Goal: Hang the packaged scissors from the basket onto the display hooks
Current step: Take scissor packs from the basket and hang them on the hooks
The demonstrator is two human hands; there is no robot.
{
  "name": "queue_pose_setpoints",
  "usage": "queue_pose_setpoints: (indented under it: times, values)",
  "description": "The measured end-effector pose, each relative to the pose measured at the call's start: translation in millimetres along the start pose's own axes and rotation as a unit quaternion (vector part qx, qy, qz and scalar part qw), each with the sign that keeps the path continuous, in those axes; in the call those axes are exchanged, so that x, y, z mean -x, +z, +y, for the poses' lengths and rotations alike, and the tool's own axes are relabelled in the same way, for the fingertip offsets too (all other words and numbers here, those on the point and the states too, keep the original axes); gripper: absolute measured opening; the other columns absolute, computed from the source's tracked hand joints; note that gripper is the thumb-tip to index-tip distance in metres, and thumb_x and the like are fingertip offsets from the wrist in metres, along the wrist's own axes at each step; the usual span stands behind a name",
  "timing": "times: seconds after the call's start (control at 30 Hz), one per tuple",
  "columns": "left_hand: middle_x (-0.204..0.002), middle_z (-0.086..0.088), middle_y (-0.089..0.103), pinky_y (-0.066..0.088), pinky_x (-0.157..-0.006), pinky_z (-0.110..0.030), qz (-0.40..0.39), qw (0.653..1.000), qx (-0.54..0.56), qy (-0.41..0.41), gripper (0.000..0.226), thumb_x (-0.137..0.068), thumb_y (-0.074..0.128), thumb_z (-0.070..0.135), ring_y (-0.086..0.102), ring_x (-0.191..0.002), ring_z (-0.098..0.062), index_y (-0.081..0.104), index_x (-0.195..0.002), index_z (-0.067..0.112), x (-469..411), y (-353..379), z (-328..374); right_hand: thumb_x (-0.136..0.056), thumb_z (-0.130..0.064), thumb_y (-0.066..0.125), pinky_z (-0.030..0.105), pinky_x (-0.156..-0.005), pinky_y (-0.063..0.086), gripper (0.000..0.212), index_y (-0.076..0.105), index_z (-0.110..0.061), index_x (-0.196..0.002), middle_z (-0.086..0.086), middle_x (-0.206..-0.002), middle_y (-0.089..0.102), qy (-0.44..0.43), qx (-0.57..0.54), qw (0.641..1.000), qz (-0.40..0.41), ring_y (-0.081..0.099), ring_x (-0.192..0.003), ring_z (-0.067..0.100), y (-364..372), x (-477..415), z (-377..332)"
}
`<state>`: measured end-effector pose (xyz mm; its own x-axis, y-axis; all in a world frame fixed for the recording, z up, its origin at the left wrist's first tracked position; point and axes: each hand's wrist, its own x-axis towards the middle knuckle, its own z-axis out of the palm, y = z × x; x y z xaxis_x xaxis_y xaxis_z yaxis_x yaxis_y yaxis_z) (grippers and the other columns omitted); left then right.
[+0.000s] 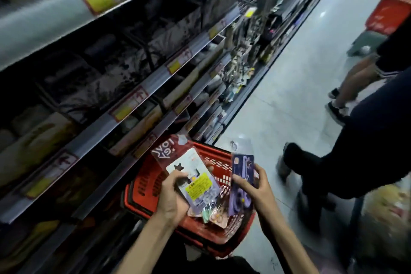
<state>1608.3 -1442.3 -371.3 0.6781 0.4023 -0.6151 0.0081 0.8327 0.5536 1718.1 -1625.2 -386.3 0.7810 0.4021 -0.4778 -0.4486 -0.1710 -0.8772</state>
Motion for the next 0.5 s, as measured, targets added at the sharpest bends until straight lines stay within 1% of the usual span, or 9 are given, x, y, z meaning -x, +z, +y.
queue_pose_setpoints:
  times: [0.07,0.17,0.23,0.27,0.33,0.37,0.4,0.47,0.5]
  values:
    - [-0.091,-0.019,0.075,0.062,-0.073,-0.039,-0.046,0.998,0.003,-0.032,0.04,-0.087,0.043,0.01,0.075,-0.073,-0.029,0.082,-0.078,0.005,3.2,12.9,-1.0,-0.059,-0.047,0.093,0.041,-0.097,0.056,0.088,0.052,-0.03,-0.135,-0.001,-0.12,0.074,0.001,-0.02,0.999,0.025,0.072,-0.11,0.019,-9.2,15.0,-2.2]
    - [-0.093,-0.026,0.075,0.064,-0.065,-0.039,-0.108,0.99,0.0,-0.094,0.047,-0.092,0.036,0.01,0.077,-0.076,-0.036,0.081,-0.081,-0.002,2.5,23.8,1.7,-0.066,-0.03,0.096,0.035,-0.086,0.058,0.078,0.055,-0.024,-0.133,0.001,-0.112,0.078,-0.012,-0.048,0.995,0.09,0.075,-0.102,0.02,-18.0,40.2,-5.1]
    - [-0.087,-0.025,0.075,0.064,-0.063,-0.041,-0.154,0.979,-0.034,-0.132,0.037,-0.091,0.052,0.02,0.076,-0.073,-0.036,0.08,-0.083,-0.001,1.2,30.4,9.6,-0.068,-0.022,0.092,0.036,-0.085,0.058,0.073,0.056,-0.022,-0.131,0.002,-0.109,0.078,-0.02,-0.073,0.988,0.137,0.076,-0.1,0.022,-18.8,57.8,-4.9]
    - [-0.088,-0.025,0.075,0.064,-0.065,-0.042,-0.18,0.971,-0.051,-0.151,0.033,-0.082,0.071,0.031,0.076,-0.073,-0.037,0.08,-0.087,0.0,1.2,33.3,14.5,-0.069,-0.021,0.089,0.037,-0.086,0.057,0.07,0.056,-0.021,-0.131,0.003,-0.109,0.078,-0.021,-0.088,0.983,0.159,0.076,-0.1,0.022,-17.8,66.7,-3.6]
    - [-0.086,-0.024,0.074,0.064,-0.067,-0.043,-0.199,0.957,-0.085,-0.193,0.068,-0.04,0.102,0.042,0.075,-0.071,-0.036,0.081,-0.09,0.001,-7.5,34.8,17.1,-0.071,-0.02,0.086,0.035,-0.085,0.057,0.068,0.056,-0.021,-0.132,0.001,-0.111,0.078,-0.031,-0.115,0.972,0.201,0.075,-0.101,0.02,-13.0,83.8,-0.7]
    - [-0.085,-0.023,0.073,0.065,-0.066,-0.043,-0.21,0.95,-0.085,-0.213,0.083,-0.025,0.106,0.045,0.075,-0.069,-0.035,0.081,-0.09,0.001,-13.5,34.0,16.7,-0.073,-0.018,0.085,0.033,-0.083,0.057,0.064,0.058,-0.021,-0.13,-0.001,-0.11,0.078,-0.039,-0.125,0.967,0.219,0.075,-0.1,0.018,-9.9,90.7,-0.7]
    - [-0.086,-0.022,0.072,0.065,-0.065,-0.043,-0.219,0.944,-0.091,-0.23,0.093,-0.02,0.106,0.05,0.074,-0.069,-0.034,0.079,-0.094,0.0,-16.6,37.3,17.1,-0.075,-0.016,0.084,0.031,-0.081,0.057,0.059,0.059,-0.022,-0.128,-0.003,-0.107,0.078,-0.046,-0.133,0.96,0.242,0.076,-0.097,0.016,-6.1,98.5,-0.1]
    - [-0.092,-0.019,0.067,0.062,-0.065,-0.041,-0.241,0.929,-0.108,-0.258,0.108,-0.025,0.103,0.062,0.07,-0.074,-0.032,0.073,-0.111,0.003,-25.2,46.5,15.7,-0.08,-0.011,0.082,0.028,-0.077,0.057,0.049,0.06,-0.024,-0.122,-0.007,-0.102,0.079,-0.056,-0.141,0.948,0.28,0.076,-0.093,0.013,-0.3,111.4,1.1]
    - [-0.095,-0.017,0.063,0.06,-0.067,-0.04,-0.263,0.916,-0.111,-0.282,0.108,-0.032,0.1,0.068,0.065,-0.077,-0.03,0.069,-0.116,0.007,-27.1,50.3,13.5,-0.082,-0.01,0.081,0.026,-0.074,0.058,0.046,0.06,-0.026,-0.12,-0.007,-0.101,0.079,-0.061,-0.145,0.942,0.297,0.076,-0.091,0.013,2.2,117.9,2.6]
